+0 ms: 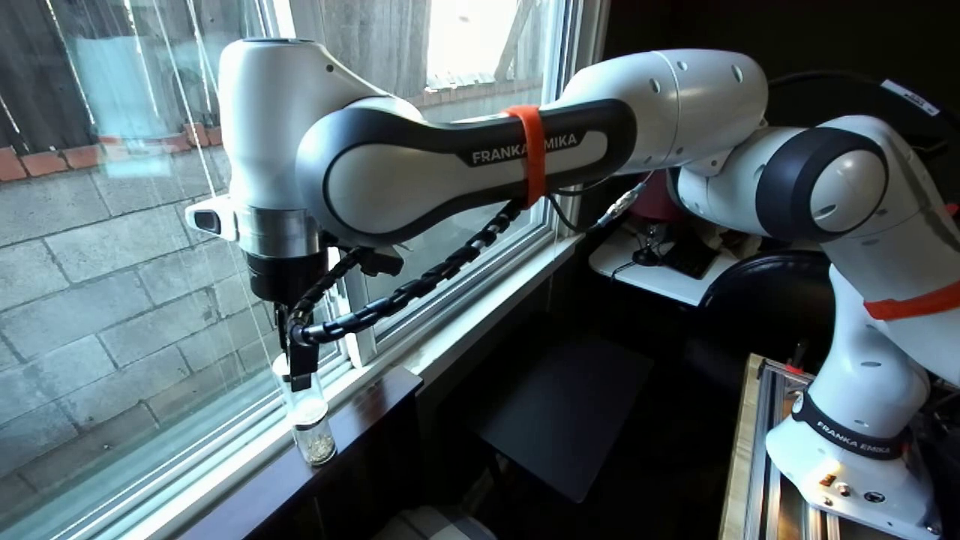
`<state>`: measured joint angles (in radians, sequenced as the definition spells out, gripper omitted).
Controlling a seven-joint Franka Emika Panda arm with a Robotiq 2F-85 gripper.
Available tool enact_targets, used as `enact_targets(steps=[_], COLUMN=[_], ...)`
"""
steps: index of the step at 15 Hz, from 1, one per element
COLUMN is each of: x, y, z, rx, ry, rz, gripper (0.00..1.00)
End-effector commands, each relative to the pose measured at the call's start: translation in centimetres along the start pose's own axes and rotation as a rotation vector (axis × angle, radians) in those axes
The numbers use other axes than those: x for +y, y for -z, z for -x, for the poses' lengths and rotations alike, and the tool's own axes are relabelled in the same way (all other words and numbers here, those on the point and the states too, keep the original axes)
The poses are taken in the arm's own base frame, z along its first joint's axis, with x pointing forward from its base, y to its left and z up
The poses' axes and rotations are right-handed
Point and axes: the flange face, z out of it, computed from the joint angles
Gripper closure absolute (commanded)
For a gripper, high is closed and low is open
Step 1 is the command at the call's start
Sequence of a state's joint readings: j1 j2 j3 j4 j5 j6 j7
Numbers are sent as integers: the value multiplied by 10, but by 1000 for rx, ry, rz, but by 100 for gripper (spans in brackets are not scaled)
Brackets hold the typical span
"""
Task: Pick up the clear container on the window sill and put it on top of the other clear container on the left
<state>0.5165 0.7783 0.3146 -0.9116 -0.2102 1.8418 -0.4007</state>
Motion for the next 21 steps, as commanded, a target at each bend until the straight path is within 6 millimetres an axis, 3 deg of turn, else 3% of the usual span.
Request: enact_targets(steps=[1,21], x=[3,8], y=[3,-5], z=[-1,-3], rx=[-8,-7], ry=[-35,-94], rz=[-4,-11], gripper=[75,75])
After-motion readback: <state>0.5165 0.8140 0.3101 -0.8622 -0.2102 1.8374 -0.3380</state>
